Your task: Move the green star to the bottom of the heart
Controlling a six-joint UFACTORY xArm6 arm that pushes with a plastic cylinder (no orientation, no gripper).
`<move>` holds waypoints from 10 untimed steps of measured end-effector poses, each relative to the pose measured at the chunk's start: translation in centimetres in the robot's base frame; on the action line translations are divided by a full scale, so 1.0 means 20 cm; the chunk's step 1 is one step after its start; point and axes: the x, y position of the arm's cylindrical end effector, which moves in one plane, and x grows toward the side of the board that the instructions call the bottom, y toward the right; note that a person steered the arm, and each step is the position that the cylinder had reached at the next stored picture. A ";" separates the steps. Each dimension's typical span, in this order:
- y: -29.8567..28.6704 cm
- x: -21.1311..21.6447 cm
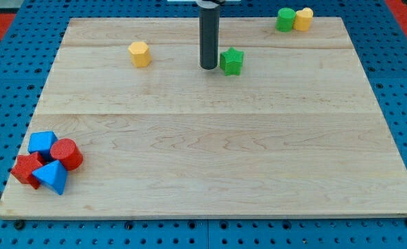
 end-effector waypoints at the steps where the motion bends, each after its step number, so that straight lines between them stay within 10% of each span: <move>1: 0.33 -0.01; 3: 0.92 -0.04; 10: 1.05 -0.27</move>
